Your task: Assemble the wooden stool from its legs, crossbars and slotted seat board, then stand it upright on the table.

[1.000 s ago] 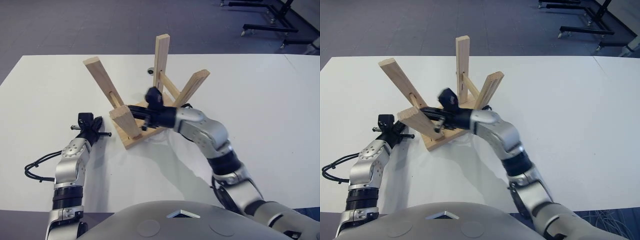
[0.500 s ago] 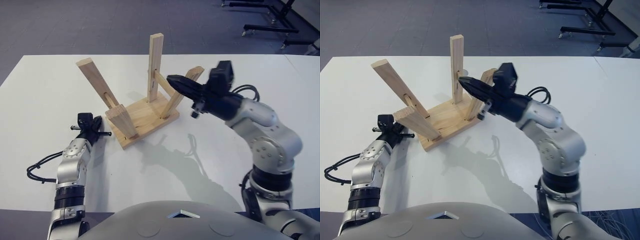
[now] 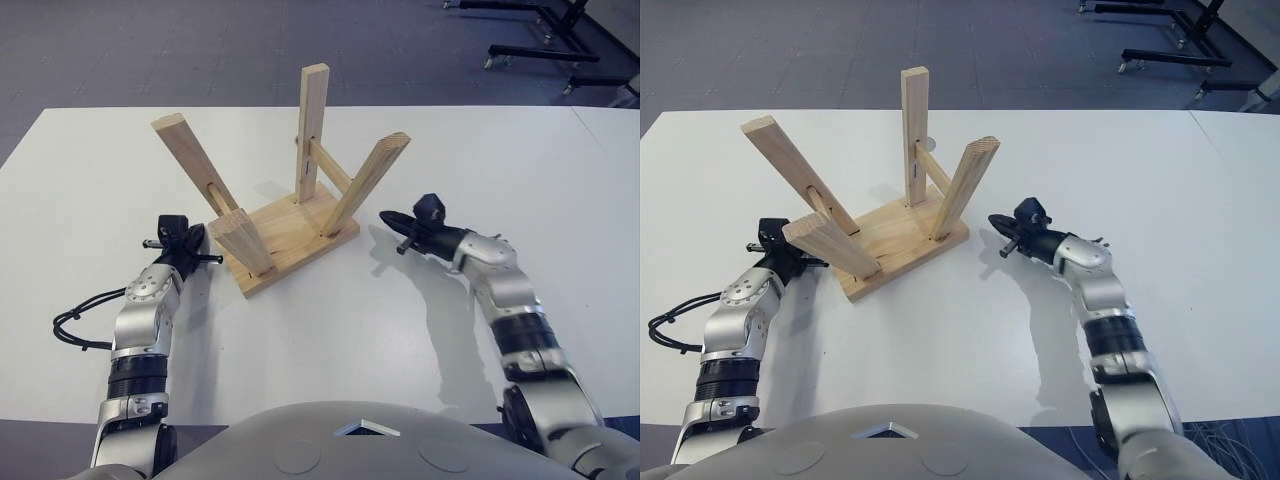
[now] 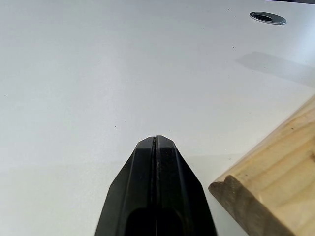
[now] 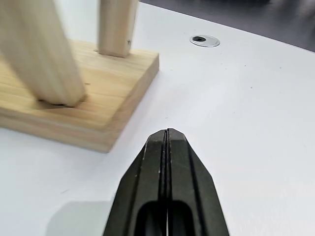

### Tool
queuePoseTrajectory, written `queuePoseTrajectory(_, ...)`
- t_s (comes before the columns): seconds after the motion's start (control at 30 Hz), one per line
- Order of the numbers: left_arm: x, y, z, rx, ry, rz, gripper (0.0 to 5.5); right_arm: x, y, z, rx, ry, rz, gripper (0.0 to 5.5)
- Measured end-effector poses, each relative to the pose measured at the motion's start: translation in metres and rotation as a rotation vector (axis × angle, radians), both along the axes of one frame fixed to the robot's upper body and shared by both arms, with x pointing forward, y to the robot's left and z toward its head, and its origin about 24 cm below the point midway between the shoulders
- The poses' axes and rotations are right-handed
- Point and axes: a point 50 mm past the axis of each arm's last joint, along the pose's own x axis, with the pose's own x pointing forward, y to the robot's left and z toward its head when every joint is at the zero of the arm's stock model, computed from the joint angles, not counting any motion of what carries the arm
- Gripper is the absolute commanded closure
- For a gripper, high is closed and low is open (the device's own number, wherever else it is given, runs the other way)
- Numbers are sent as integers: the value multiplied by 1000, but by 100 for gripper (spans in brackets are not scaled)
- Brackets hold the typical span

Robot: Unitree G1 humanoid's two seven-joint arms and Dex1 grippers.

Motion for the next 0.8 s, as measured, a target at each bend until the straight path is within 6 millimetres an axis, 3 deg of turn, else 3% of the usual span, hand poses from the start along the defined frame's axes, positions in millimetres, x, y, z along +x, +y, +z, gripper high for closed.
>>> queuePoseTrajectory(0.13, 2, 1, 0, 3, 5, -17, 547, 1, 11, -18, -4, 17, 41, 550)
queuePoseTrajectory(0.27, 3, 3, 0, 3, 8, -21, 547, -4, 17, -18, 6, 25, 126, 550)
queuePoseTrajectory(0.43, 2, 10, 0, 17, 10, -2, 547, -31, 20, -16, 44, 63, 187, 550)
queuePoseTrajectory(0.67, 5, 20, -1, 33, -2, 25, 547, -53, 33, 16, 73, 2, 235, 550)
queuePoseTrajectory(0.8, 3, 35, -1, 48, 2, 70, 547, -87, 26, 12, 55, 86, 234, 550)
